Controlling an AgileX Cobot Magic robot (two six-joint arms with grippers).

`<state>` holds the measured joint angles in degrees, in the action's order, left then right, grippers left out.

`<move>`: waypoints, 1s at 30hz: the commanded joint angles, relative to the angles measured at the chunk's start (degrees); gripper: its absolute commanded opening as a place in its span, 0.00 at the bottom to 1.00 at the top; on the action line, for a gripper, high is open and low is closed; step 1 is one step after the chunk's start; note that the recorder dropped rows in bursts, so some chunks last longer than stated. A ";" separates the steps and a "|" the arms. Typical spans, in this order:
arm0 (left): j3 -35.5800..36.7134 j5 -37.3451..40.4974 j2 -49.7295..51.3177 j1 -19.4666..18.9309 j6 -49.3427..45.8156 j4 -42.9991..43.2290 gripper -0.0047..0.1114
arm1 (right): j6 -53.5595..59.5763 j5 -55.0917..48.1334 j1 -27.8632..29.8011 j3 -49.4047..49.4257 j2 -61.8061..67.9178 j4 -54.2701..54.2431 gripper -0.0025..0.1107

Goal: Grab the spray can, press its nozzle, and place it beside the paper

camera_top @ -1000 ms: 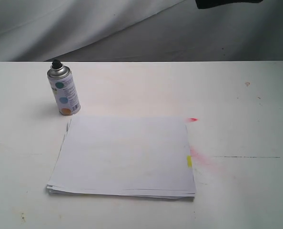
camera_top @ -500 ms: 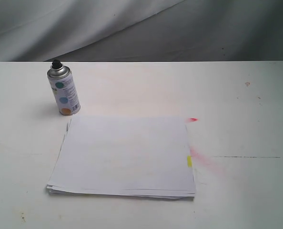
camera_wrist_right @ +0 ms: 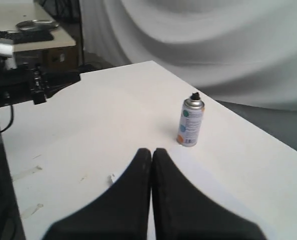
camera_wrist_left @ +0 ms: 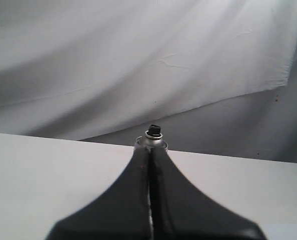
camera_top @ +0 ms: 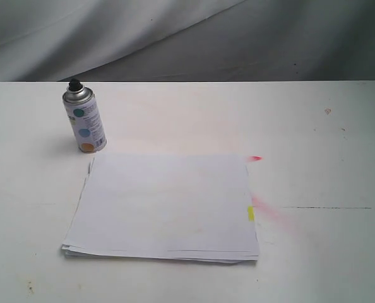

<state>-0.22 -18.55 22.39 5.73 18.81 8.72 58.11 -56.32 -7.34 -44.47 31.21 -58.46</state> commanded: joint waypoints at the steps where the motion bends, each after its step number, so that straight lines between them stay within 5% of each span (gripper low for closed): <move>1: 0.22 -0.76 -0.24 -0.14 0.87 1.73 0.04 | 4.65 9.81 -0.26 11.92 -3.82 -6.66 0.02; 10: 0.22 -0.53 -0.24 -0.14 0.63 7.02 0.04 | 36.08 20.92 -0.26 30.31 -4.23 -39.04 0.02; 30: 0.22 -0.53 -0.24 -0.14 0.63 7.06 0.04 | 37.65 23.93 -0.12 33.70 -4.23 -39.68 0.02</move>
<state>-0.22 -18.55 22.39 5.73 19.05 15.73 94.75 -34.36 -7.34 -11.08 27.30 -97.28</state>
